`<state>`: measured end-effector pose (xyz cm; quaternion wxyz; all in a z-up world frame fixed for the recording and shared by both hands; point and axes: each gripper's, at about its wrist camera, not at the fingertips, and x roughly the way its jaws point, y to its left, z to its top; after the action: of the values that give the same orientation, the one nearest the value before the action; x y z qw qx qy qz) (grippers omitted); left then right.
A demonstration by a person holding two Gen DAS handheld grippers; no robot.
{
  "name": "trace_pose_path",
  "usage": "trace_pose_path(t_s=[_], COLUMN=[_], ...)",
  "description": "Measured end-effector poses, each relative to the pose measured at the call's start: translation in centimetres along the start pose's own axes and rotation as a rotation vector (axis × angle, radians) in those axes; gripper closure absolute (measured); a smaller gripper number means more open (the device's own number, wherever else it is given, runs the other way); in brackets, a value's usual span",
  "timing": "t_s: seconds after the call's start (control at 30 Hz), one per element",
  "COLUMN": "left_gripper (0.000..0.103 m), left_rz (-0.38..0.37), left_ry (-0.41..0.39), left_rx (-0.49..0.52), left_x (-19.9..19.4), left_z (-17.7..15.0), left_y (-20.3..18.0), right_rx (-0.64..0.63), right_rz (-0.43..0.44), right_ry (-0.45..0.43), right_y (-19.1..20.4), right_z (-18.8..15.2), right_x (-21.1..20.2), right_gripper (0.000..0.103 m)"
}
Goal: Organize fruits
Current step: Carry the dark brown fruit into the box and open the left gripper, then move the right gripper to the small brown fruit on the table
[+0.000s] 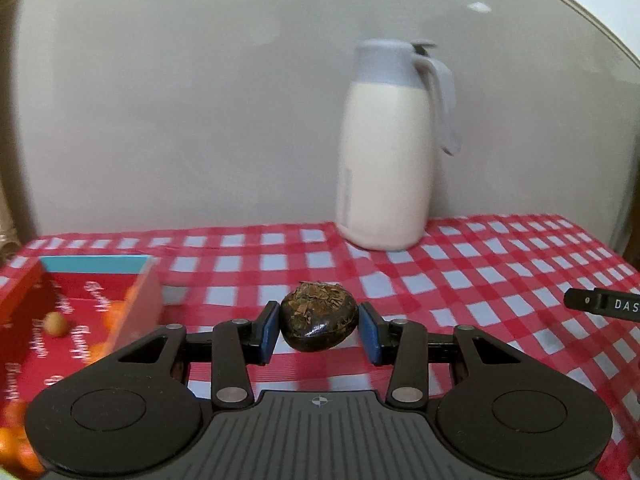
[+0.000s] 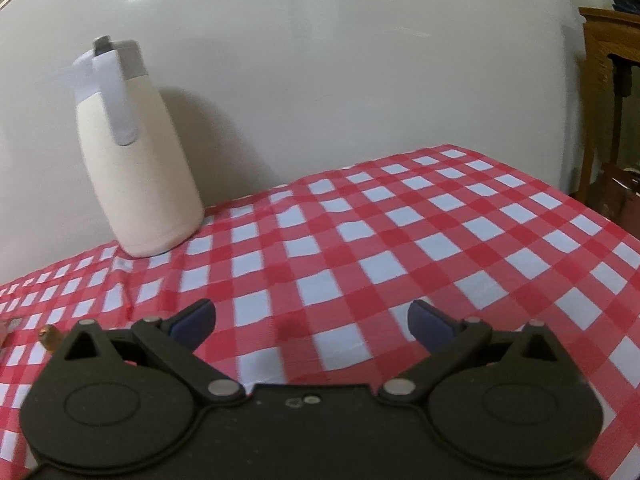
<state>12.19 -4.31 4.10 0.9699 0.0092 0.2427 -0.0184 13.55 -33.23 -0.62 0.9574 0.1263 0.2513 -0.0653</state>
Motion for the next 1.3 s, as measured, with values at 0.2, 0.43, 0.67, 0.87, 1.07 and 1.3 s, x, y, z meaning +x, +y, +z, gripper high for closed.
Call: trace_pose_path(t_s=[0.2,0.43,0.67,0.87,1.07,1.3], left_gripper=[0.06,0.061,0.06,0.06,0.019,0.002], left_rz=[0.054,0.128,0.227,0.279,0.298,0.354], left_ry=[-0.031,-0.056,-0.043,0.013,0.008,-0.055], left_rx=[-0.044,-0.099,-0.158,-0.211,-0.245,-0.186], left_x=[-2.3,-4.7,-5.3,-4.4,-4.5,-5.2], left_z=[0.2,0.1,-1.2,-2.7,-3.5,-2.8], left_y=[4.3,9.5,14.7,17.9,18.1,15.6], right_rx=[-0.033,-0.078,-0.106,-0.135,-0.152,-0.132], right_rz=[0.036,0.067,0.101,0.127,0.139,0.148], right_ry=[-0.001,0.017,0.022,0.032,0.021,0.007], right_y=[3.0,6.6,9.4,11.5,12.0,10.9], right_z=[-0.2,-1.2,-2.1,-2.6,-2.7,-2.3], right_x=[-0.4,-0.3,-0.5,-0.7,-1.4,-2.0], right_gripper=[0.0,0.0,0.0,0.0,0.0,0.0])
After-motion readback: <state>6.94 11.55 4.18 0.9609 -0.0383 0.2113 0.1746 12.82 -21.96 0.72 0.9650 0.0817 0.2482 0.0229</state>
